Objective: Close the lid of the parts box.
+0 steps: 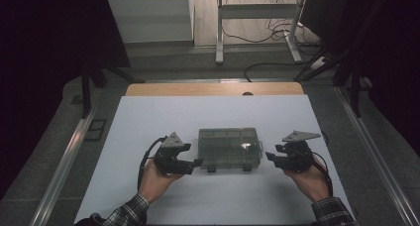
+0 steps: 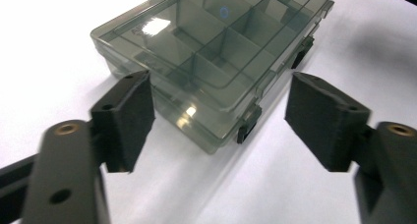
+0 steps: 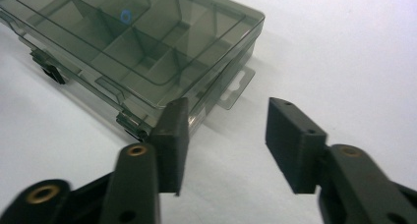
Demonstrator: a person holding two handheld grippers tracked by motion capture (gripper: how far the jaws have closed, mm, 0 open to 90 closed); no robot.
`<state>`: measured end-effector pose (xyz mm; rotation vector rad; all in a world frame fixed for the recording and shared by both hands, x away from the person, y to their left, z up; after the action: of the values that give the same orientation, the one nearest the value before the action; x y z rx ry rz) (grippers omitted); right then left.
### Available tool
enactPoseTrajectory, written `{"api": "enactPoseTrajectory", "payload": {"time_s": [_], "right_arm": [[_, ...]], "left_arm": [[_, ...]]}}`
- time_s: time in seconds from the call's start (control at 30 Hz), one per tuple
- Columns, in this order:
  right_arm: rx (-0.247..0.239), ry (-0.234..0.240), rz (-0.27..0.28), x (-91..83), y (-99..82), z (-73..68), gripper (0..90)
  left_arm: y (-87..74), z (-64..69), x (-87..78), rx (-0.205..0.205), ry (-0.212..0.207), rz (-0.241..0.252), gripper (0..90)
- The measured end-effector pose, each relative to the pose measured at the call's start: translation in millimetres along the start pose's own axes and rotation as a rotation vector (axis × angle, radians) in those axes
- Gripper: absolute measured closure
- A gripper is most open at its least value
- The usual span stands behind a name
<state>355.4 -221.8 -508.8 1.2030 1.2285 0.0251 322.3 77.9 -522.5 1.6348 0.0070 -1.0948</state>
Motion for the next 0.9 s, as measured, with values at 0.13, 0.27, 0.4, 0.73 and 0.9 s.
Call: {"api": "enactPoseTrajectory", "payload": {"time_s": [0.13, 0.27, 0.4, 0.73, 0.9], "right_arm": [[-0.016, -0.001, 0.019, -5.2, -0.2, -2.7, 40.2], [-0.029, 0.004, 0.033, -9.6, -0.4, -5.5, 34.3], [-0.036, 0.009, 0.044, -15.1, -1.2, -7.0, 28.9], [-0.052, 0.026, 0.059, -27.0, -5.5, -11.8, 18.2], [-0.053, 0.035, 0.064, -31.1, -8.1, -14.4, 11.8]], "left_arm": [[-4.0, -3.0, -7.8, 0.01, 0.003, -0.009, 18.8], [-7.5, -4.5, -13.7, 0.013, -0.003, -0.016, 14.6], [-11.2, -8.3, -20.2, 0.011, 0.014, -0.02, 8.3], [-25.5, -18.8, -39.8, -0.016, 0.027, -0.023, 4.3], [-33.4, -22.8, -49.5, -0.016, 0.041, -0.026, 2.5]]}}
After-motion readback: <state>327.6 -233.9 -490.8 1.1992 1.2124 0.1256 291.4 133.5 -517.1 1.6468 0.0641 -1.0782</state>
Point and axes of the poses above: each handheld gripper's, and its own axes: x roughly forward along the jaws, y roughly out of its top, z roughly to its right, the point moved 8 cm from there along x, roughly forward along the jaws, and after that the axes turned 11 degrees about y, right-handed, at the moved point
